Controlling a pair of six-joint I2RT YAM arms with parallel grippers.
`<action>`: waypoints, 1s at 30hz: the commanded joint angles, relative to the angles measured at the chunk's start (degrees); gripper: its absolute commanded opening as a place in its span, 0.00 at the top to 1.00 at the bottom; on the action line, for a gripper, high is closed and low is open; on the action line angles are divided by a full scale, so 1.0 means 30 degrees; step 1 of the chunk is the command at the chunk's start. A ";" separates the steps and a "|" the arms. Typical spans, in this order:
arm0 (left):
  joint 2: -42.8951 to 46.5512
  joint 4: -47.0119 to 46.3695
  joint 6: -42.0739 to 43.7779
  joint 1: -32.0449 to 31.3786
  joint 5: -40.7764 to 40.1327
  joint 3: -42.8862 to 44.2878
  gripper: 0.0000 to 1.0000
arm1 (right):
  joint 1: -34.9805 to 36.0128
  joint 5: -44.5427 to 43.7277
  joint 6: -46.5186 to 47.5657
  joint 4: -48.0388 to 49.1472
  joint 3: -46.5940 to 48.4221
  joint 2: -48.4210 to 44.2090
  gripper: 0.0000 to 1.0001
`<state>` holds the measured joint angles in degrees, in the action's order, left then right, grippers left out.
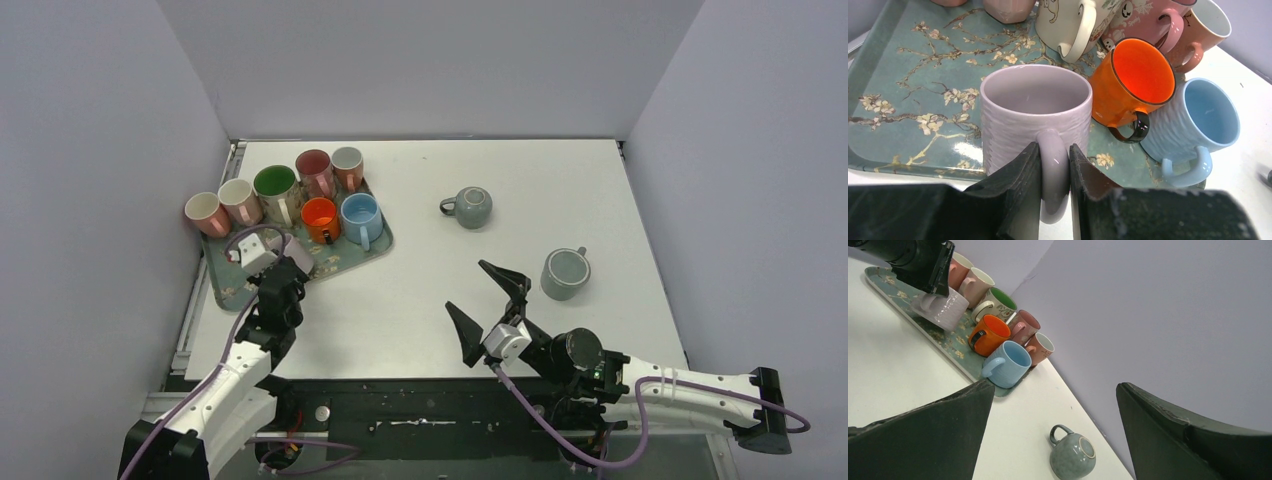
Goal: Turn the mug right side up
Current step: Place the cup on the tray.
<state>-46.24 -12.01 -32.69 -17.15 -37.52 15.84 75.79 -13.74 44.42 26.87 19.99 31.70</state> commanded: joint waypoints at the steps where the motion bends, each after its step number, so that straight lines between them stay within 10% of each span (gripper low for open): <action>1: -0.0471 -0.2485 -0.0620 0.0267 -0.0550 0.0319 1.00 | -0.0037 -0.0313 -0.0218 0.0509 -0.0104 -0.0078 0.00; 18: -0.2152 -0.1378 -0.2127 0.0266 0.2363 0.0276 0.63 | -0.0038 -0.1358 0.0025 0.0156 -0.0359 -0.0569 0.00; 30: -0.2735 -0.2174 -0.2623 0.0269 0.2179 0.0762 0.60 | -0.0038 -0.1603 -0.0137 0.0027 -0.0265 -0.0661 0.00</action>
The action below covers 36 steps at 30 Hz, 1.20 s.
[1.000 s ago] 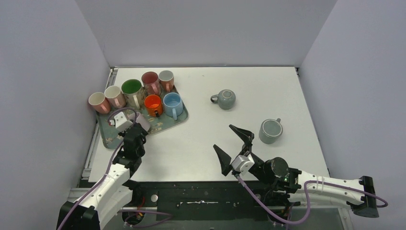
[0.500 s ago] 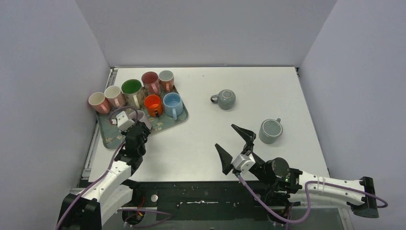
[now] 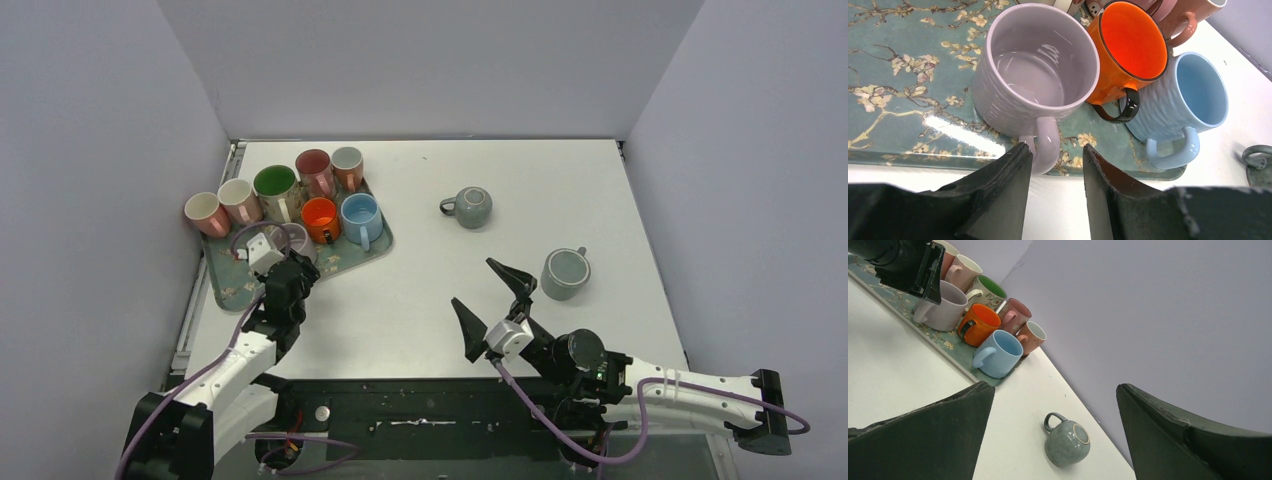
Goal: Turn the mug right side up
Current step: Place the cup on the tray, then turn over the cup at the center of the board.
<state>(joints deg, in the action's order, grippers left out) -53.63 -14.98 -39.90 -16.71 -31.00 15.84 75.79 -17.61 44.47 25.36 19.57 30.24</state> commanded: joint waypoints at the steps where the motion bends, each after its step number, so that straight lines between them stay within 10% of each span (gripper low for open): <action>1: -0.0349 -0.1282 -0.0259 0.0143 -0.0020 0.0783 0.59 | -0.0024 -0.0313 -0.0223 0.0545 -0.0118 -0.0147 0.00; 17: 0.1126 0.1866 0.2821 0.0142 0.5662 0.4177 0.44 | -0.0103 -0.2873 -0.2315 0.4697 -0.0511 0.3021 0.00; 20: 0.1335 0.2460 0.3950 0.0121 0.8835 0.5023 0.06 | -0.0247 -0.5184 -0.4173 0.6454 -0.0375 0.4173 0.00; 23: 0.1428 0.2898 0.4816 0.0121 1.1615 0.5583 0.03 | -0.0628 -0.8678 -0.7011 0.6570 0.0589 0.5246 0.00; 36: 0.3277 0.6825 0.8939 0.0127 1.6936 0.5905 0.03 | -0.9147 -0.7790 -2.2668 -0.9754 0.6508 0.8194 0.00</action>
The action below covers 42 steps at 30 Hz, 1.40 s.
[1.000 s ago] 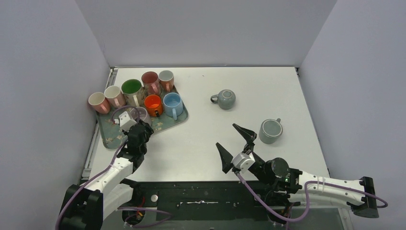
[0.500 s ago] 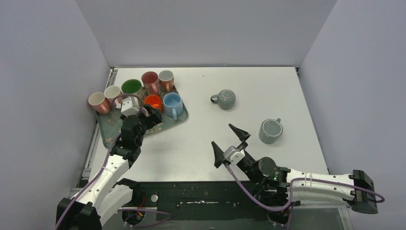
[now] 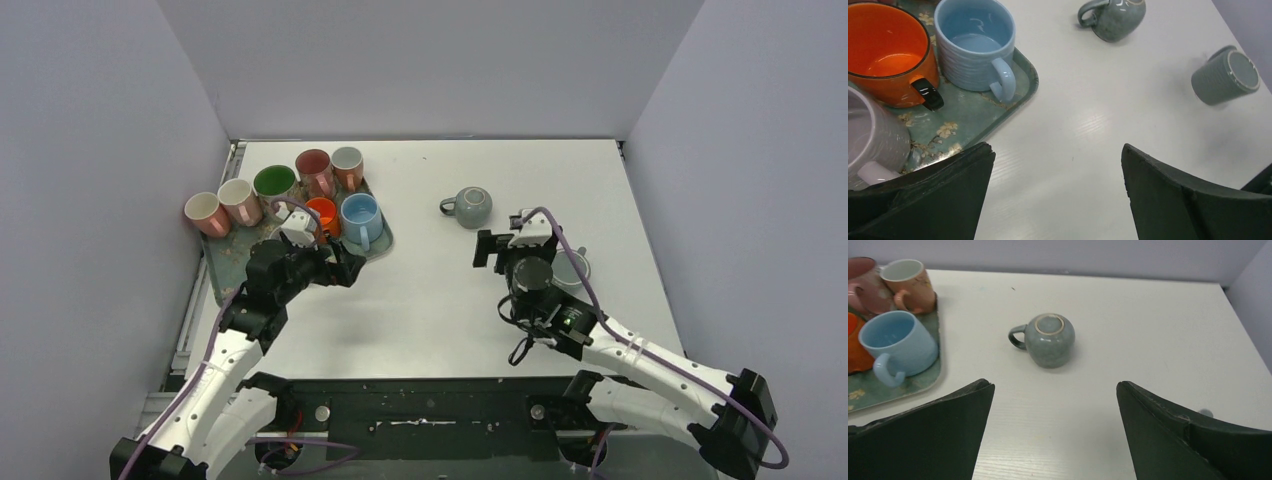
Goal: Turn the mug right side up
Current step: Turn over the cup at the center of the board.
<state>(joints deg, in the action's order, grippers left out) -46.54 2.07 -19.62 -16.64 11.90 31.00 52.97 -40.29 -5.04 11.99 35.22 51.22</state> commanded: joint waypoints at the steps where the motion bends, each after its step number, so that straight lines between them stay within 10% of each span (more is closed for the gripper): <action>1: 0.1089 0.1609 0.2687 0.0103 0.2824 0.0892 0.03 | -0.1931 -0.1020 -0.7948 -0.6400 0.1530 0.1481 0.00; 11: 0.2842 0.2338 0.3367 0.0094 0.2505 0.0760 0.03 | -0.4562 -0.0896 -1.1110 -1.0677 0.2708 0.2277 0.00; 20: 0.2945 0.3184 0.3749 0.0150 0.1896 0.1311 0.03 | -1.1948 0.5113 -1.0512 -1.2323 0.3598 0.4423 0.00; 26: 0.3225 0.3091 0.3756 0.0304 0.1804 0.1267 0.03 | -1.2697 0.2754 -1.2480 -1.4232 0.3915 0.4964 0.00; 42: 0.3543 0.2935 0.3532 0.0333 0.1681 0.1091 0.03 | -1.6236 1.0023 -0.9040 -1.0518 0.1963 0.5914 0.00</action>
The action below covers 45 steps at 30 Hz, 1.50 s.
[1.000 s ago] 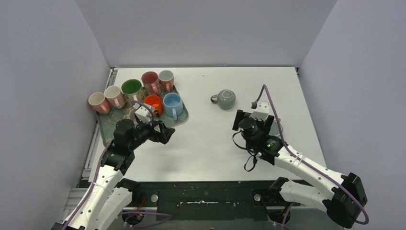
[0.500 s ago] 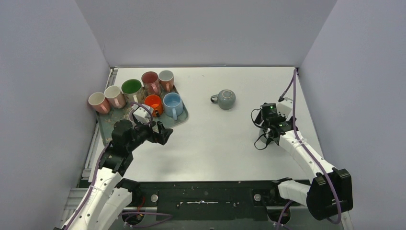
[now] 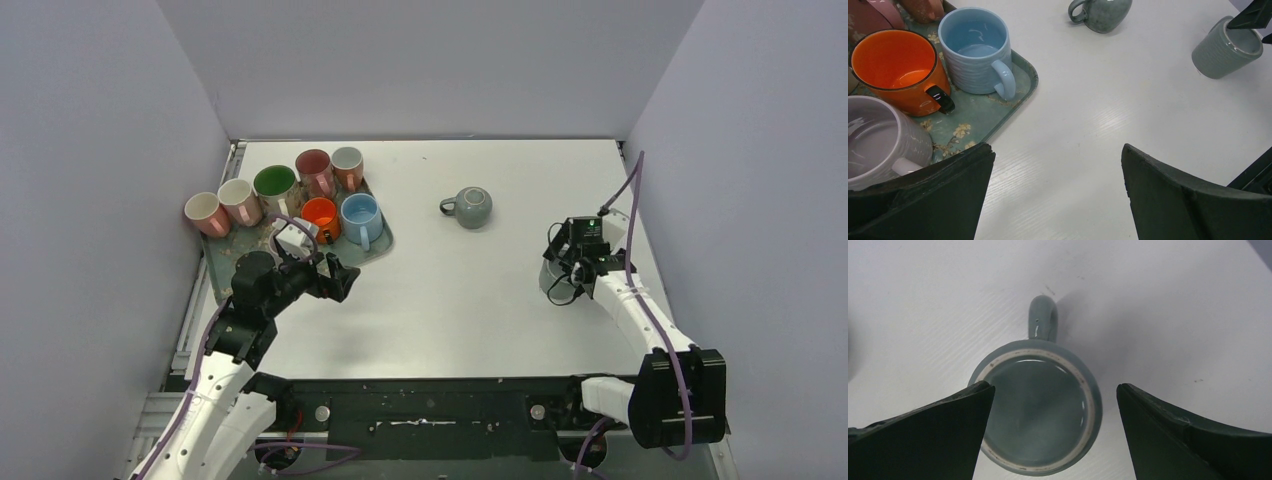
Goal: Turn the mug right side up
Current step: Turn over the cup at the center of the board.
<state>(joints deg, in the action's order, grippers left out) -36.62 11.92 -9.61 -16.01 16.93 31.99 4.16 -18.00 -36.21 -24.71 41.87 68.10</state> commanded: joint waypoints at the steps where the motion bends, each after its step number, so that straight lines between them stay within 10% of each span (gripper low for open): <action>1: 0.0248 -0.0346 0.0186 0.0118 -0.0008 0.0778 0.03 | 0.0060 0.2919 0.1588 0.1778 -0.0319 0.0375 0.00; 28: 0.1103 -0.0234 0.0272 0.0122 -0.1202 0.0785 0.03 | 0.5991 0.2747 0.3230 0.0892 0.1395 0.1938 0.06; 45: 0.1684 -0.0195 0.0274 0.0122 -0.1366 0.0763 0.03 | 0.5732 0.2059 0.4282 -0.0689 0.6822 0.3730 0.02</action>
<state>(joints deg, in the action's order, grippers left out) -32.58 11.97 -9.61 -16.01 13.28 31.99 21.78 -11.99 -27.68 -25.87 59.11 76.36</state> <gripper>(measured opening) 0.973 0.998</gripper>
